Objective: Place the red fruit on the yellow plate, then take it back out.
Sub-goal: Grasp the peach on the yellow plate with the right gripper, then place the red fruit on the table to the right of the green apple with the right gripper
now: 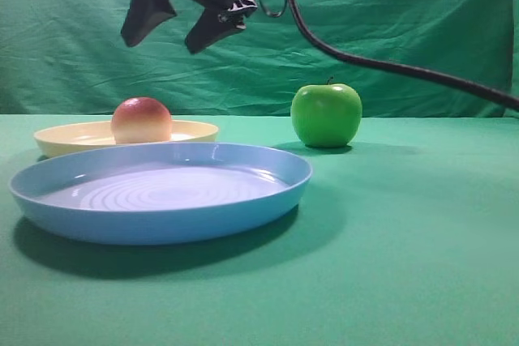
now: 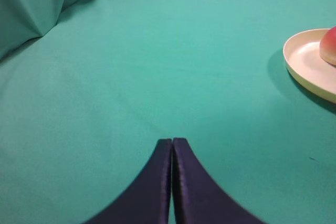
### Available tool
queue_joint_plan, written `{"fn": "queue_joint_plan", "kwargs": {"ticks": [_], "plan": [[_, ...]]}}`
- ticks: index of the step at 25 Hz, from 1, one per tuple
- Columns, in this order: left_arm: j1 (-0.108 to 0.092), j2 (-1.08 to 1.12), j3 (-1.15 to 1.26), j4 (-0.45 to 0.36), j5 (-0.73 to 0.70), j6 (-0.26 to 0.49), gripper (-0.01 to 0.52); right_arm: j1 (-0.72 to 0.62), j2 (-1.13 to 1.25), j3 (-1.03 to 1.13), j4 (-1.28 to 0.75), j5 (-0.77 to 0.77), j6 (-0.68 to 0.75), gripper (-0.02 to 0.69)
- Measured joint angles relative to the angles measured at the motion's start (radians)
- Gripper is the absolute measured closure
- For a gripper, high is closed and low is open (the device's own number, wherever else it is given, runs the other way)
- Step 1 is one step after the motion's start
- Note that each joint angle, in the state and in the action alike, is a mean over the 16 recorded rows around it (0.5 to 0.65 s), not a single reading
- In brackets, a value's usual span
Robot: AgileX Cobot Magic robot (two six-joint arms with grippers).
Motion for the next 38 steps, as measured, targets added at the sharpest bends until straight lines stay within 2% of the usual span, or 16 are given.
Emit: {"fn": "queue_joint_plan", "kwargs": {"ticks": [5, 10, 17, 23, 28, 38], "plan": [[0.0, 0.0, 0.0, 0.0, 0.0, 0.0, 0.514, 0.01, 0.052, -0.005, 0.018, -0.037, -0.007, 0.027], [0.0, 0.0, 0.0, 0.0, 0.0, 0.0, 0.514, 0.014, 0.085, -0.005, 0.035, -0.055, -0.011, 0.078], [0.0, 0.0, 0.0, 0.0, 0.0, 0.0, 0.514, 0.014, 0.1, -0.006, 0.054, -0.046, -0.013, 0.252], [0.0, 0.0, 0.0, 0.0, 0.0, 0.0, 0.514, 0.01, 0.059, -0.007, 0.046, 0.022, 0.017, 0.4], [0.0, 0.0, 0.0, 0.0, 0.0, 0.0, 0.514, -0.004, -0.036, -0.008, -0.023, 0.121, 0.111, 0.463], [0.0, 0.0, 0.0, 0.0, 0.0, 0.0, 0.514, -0.039, -0.35, 0.056, -0.365, 0.374, 0.481, 0.476]]}}
